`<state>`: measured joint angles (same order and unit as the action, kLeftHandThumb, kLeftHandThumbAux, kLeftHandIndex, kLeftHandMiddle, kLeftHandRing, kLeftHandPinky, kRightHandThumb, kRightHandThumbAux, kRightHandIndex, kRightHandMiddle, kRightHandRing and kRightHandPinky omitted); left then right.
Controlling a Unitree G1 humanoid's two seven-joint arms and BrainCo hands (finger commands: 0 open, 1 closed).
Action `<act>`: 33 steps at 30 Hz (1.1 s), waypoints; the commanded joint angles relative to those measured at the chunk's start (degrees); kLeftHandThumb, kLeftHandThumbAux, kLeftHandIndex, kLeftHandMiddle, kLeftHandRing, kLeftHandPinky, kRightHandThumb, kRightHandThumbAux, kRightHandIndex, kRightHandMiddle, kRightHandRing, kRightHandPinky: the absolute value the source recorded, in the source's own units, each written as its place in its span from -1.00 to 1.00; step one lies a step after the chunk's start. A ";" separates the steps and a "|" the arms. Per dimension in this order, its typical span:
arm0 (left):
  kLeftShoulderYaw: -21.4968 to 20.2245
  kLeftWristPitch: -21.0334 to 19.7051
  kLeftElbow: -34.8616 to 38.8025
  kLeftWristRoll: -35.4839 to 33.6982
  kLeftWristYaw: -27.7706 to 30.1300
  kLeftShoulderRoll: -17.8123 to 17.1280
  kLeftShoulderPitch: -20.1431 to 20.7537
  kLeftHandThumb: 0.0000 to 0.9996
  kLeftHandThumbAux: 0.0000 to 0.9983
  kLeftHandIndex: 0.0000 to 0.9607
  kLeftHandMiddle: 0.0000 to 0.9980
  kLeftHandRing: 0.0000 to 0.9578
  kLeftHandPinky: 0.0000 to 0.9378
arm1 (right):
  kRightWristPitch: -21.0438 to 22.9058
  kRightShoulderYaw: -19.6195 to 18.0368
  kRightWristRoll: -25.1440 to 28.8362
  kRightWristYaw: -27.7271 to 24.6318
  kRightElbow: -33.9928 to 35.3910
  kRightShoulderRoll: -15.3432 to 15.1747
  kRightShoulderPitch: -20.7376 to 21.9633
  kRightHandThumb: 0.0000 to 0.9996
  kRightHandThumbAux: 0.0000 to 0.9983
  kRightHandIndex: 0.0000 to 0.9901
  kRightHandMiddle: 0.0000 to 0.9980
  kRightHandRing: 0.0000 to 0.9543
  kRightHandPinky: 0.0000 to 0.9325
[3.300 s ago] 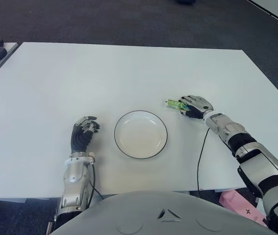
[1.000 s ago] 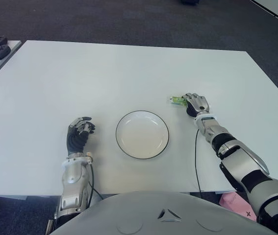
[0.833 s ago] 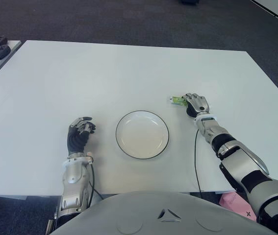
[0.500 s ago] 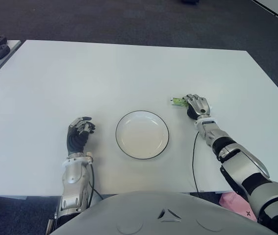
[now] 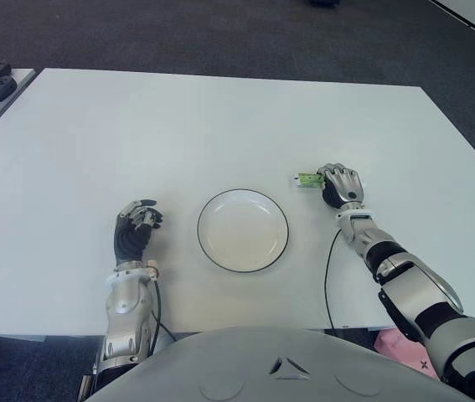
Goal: Put the toothpaste on the table into the plate.
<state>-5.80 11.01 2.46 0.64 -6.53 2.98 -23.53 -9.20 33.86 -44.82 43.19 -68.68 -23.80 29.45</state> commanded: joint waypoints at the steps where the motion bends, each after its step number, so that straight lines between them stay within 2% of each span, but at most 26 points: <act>1: 0.13 0.15 -0.53 0.29 0.35 -0.44 0.37 0.39 0.45 -0.10 0.21 0.22 0.19 | -1.07 -0.91 1.49 0.07 -0.62 1.51 -4.48 0.70 0.36 -0.20 0.11 0.83 0.88; 12: 0.16 -0.91 -0.21 0.20 0.51 -0.75 0.29 0.39 0.45 -0.10 0.19 0.19 0.16 | -2.35 -3.19 2.55 4.70 3.67 1.10 -4.70 0.70 0.37 -0.20 0.09 0.73 0.73; 20: 0.16 -0.02 -0.67 -0.19 0.87 -0.93 0.40 0.39 0.45 -0.10 0.18 0.18 0.17 | -3.47 -6.50 3.71 7.76 11.50 0.54 -5.87 0.69 0.37 -0.21 0.01 0.60 0.63; 25: 0.07 -0.05 -1.07 -0.39 0.77 -0.95 0.65 0.39 0.45 -0.10 0.19 0.19 0.18 | -3.54 -7.40 3.31 8.89 15.54 0.33 -6.67 0.69 0.37 -0.20 -0.01 0.57 0.64; 29: 0.02 -0.99 -0.88 -0.20 -0.02 -0.51 0.80 0.39 0.45 -0.10 0.20 0.20 0.18 | -5.10 -8.12 3.14 11.04 17.62 0.43 -6.92 0.70 0.36 -0.15 -0.03 0.55 0.65; 33: 0.10 -0.29 -1.18 0.31 -0.30 -0.45 0.96 0.39 0.45 -0.10 0.21 0.21 0.20 | -6.31 -8.61 2.86 12.41 19.16 0.82 -6.80 0.71 0.36 -0.13 -0.04 0.56 0.67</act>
<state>-5.80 11.10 2.22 0.64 -6.42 2.27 -23.11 -14.32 25.79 -41.64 54.67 -50.62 -23.55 22.82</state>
